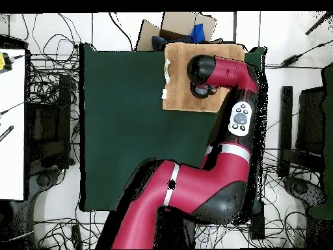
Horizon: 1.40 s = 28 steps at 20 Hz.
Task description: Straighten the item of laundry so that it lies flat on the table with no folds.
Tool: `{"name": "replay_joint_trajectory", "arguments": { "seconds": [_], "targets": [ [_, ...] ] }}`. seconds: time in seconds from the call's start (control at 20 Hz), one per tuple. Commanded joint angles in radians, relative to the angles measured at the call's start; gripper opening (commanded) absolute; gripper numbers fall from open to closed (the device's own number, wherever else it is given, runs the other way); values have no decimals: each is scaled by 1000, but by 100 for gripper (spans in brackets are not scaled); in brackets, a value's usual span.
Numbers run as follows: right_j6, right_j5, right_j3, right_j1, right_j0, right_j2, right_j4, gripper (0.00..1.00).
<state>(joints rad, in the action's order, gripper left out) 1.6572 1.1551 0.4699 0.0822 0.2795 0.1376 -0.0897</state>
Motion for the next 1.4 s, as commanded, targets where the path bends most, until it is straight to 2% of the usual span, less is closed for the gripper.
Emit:
{"name": "replay_joint_trajectory", "arguments": {
  "seconds": [0.05, 0.45, 0.6, 0.7, 0.75, 0.85, 1.05, 1.15, 1.4],
  "targets": [
    [127, -92, -211, 285, -21, -122, -7, 0],
    [224, -69, -310, 347, -43, -90, -56, 0],
    [206, -104, -277, 334, -45, -100, -52, 0],
    [206, -210, -154, 277, -48, -105, -43, 0],
    [224, -285, -49, 227, -49, -104, -40, 0],
    [210, -348, 101, 153, -41, -116, -24, 0],
    [212, -451, 337, 28, -15, -135, -8, 0],
    [197, -491, 409, -11, -10, -131, -13, 0],
    [129, -468, 447, -27, -6, -117, 4, 0]
  ]
}}
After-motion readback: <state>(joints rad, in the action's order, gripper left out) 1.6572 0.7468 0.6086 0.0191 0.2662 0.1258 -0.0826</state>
